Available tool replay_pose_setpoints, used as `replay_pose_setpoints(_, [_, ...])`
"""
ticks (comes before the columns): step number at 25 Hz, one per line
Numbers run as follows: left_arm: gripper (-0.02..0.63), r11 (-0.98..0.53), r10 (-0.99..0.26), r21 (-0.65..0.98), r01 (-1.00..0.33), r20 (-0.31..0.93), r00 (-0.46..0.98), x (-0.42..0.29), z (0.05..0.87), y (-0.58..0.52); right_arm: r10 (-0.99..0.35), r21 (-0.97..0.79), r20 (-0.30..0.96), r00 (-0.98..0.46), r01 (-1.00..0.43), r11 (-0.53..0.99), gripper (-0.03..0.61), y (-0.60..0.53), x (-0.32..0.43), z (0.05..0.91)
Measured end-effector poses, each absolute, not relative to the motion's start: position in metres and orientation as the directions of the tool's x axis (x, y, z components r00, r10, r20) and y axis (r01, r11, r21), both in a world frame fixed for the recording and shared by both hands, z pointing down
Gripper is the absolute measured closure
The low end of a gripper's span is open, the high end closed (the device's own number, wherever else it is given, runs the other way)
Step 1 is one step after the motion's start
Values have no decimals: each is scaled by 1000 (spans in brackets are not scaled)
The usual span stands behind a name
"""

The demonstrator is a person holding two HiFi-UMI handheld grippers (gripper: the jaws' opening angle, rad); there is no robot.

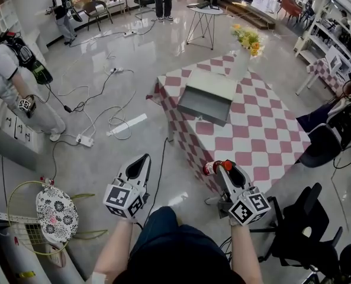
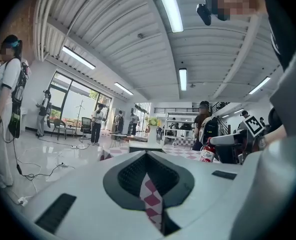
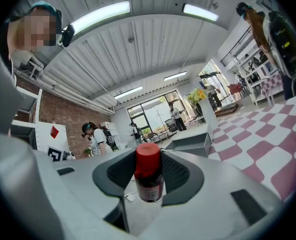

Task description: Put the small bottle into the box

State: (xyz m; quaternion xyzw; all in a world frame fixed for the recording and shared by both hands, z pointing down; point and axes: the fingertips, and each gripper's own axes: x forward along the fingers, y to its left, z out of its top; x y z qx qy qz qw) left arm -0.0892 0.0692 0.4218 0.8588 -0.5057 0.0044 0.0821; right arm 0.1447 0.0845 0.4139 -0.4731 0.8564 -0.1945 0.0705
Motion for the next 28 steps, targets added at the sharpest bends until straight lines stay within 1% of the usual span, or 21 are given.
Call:
replay_pose_setpoints(13, [612, -493, -854, 126, -861, 118, 506, -74, 426, 38, -835, -415, 64, -547, -775, 476, 430, 54, 151, 416])
replay_pose_setpoints(20, [612, -513, -845, 126, -849, 100, 526, -66, 426, -5, -836, -405, 68, -544, -781, 476, 430, 15, 149, 416])
replay_pose_setpoints(28, [612, -534, -829, 143, -834, 109, 549, -61, 432, -71, -838, -403, 96, -537, -791, 461, 430, -42, 146, 421])
